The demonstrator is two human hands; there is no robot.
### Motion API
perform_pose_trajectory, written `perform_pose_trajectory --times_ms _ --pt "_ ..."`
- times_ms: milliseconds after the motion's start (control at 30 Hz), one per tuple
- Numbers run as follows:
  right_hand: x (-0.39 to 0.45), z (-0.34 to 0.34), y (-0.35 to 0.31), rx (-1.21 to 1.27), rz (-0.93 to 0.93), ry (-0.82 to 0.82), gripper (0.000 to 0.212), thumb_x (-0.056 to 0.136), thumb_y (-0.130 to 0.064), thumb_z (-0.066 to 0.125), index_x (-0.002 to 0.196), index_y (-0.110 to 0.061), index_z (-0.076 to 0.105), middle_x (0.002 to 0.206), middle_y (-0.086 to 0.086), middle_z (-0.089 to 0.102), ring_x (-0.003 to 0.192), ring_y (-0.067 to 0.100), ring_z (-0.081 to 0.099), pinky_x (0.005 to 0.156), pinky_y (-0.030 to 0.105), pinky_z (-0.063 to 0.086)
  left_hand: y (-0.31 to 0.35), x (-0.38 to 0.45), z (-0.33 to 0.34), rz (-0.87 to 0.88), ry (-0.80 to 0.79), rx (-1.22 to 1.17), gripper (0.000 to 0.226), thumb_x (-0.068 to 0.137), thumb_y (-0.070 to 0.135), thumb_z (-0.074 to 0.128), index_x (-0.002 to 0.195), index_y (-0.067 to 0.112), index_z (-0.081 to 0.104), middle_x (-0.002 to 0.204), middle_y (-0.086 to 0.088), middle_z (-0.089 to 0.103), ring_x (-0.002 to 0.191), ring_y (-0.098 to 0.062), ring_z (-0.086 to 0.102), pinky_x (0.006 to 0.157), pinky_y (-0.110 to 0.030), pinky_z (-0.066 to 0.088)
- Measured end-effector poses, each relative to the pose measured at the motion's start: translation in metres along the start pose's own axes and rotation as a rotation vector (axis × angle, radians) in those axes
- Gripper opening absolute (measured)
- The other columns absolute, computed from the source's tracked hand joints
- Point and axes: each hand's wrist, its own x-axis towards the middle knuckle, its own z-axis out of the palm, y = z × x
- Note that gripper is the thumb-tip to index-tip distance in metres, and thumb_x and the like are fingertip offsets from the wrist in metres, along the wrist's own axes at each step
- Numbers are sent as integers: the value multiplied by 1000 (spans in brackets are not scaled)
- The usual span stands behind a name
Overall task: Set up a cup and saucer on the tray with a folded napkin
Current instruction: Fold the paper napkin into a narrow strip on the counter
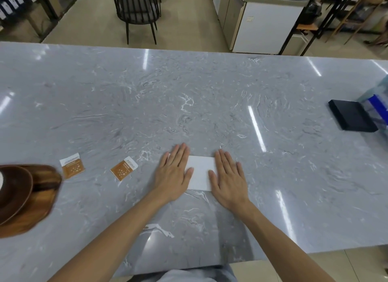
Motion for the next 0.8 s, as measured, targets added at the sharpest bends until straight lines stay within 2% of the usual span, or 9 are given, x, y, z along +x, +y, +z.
perform_pose_trajectory --times_ms 167,300,433,567,667,733,800 --pt "2 -3 7 12 -51 -29 61 108 -46 16 165 -25 6 172 -9 3 158 8 -4 129 48 5 -1 -3 -8 18 -61 -21 66 106 44 16 160 14 -6 170 0 -7 157 -16 -9 128 -42 2" --pt "13 -10 20 -79 -73 -37 60 108 -51 14 164 -33 2 172 -12 -4 158 15 -11 128 47 -5 -4 -23 -17 55 -126 -14 64 106 43 14 160 19 -10 170 2 -14 156 -15 -13 128 -44 -1" --pt "40 -22 34 -134 -97 -89 59 106 -54 9 162 -41 -3 172 -14 -6 158 18 -15 126 51 -10 5 -49 -21 51 -135 7 63 105 48 16 161 27 -2 170 -2 -11 157 -20 -10 127 -47 4" --pt "65 -33 52 -178 -270 -195 57 105 -54 4 160 -47 -5 171 -20 -5 158 15 -14 125 51 -11 22 -74 -16 38 -131 -1 67 102 53 15 161 26 1 171 -6 -4 157 -25 -5 126 -51 5" --pt "74 -43 65 -217 -357 -225 56 104 -56 2 160 -49 -2 170 -22 -2 158 16 -7 125 50 -4 33 -88 -15 25 -132 -13 70 100 55 19 161 22 12 169 -13 8 155 -32 9 125 -52 13" --pt "74 -49 69 -236 -316 -200 57 105 -56 9 161 -45 2 171 -17 3 159 20 0 126 50 4 39 -93 -17 25 -116 -28 69 98 55 26 158 20 27 164 -17 24 148 -35 27 120 -50 27" --pt "67 -52 65 -216 -211 -106 60 107 -52 24 164 -34 12 172 -8 12 158 25 11 124 49 15 41 -95 -19 37 -90 -44 67 96 54 32 153 19 40 156 -18 38 138 -34 40 111 -47 39"
